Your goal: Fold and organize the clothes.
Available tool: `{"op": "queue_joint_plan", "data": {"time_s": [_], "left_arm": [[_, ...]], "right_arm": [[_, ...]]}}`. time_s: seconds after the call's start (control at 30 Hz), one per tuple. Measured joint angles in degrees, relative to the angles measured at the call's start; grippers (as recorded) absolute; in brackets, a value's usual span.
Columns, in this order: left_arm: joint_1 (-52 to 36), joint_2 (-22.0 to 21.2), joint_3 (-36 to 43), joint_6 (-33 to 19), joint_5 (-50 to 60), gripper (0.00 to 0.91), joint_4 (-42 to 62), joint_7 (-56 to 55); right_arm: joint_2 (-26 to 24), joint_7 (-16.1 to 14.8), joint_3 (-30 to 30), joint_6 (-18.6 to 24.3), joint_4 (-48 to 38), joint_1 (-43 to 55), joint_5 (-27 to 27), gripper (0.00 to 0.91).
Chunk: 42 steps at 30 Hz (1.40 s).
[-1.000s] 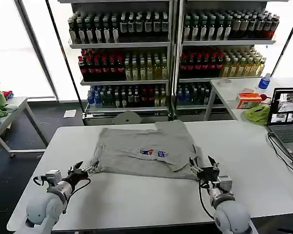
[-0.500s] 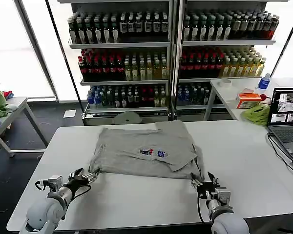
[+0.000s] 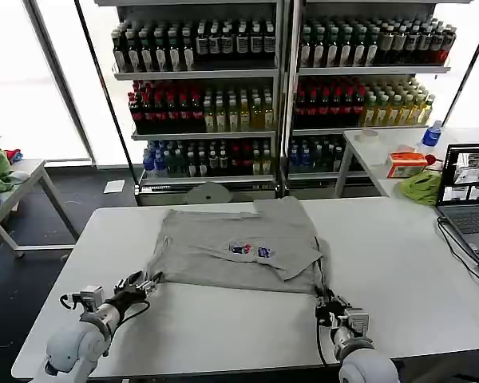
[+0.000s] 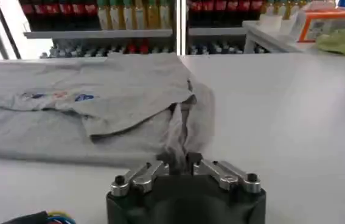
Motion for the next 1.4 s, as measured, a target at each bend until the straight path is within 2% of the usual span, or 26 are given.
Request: {"op": "queue_joint_plan", "data": {"time_s": [0.43,0.77,1.4], "left_arm": [[1.32,-0.05,0.00,-0.80,-1.77,0.010,-0.73,0.88],[4.40,0.43,-1.65,-0.11,-2.46,0.010,-4.60,0.26],[18.61,-3.97,-7.32,1.56,0.65,0.000,-16.65,-0.64]], "right_arm": [[-2.42,-2.67,0.83,0.98,1.73,-1.78,0.43,0.000],[-6.95,-5.13,0.10,2.89,4.13,-3.44,2.08,0.000],[-16.90,-6.75,2.84,3.89,10.88,-10.27,6.50,0.000]]}}
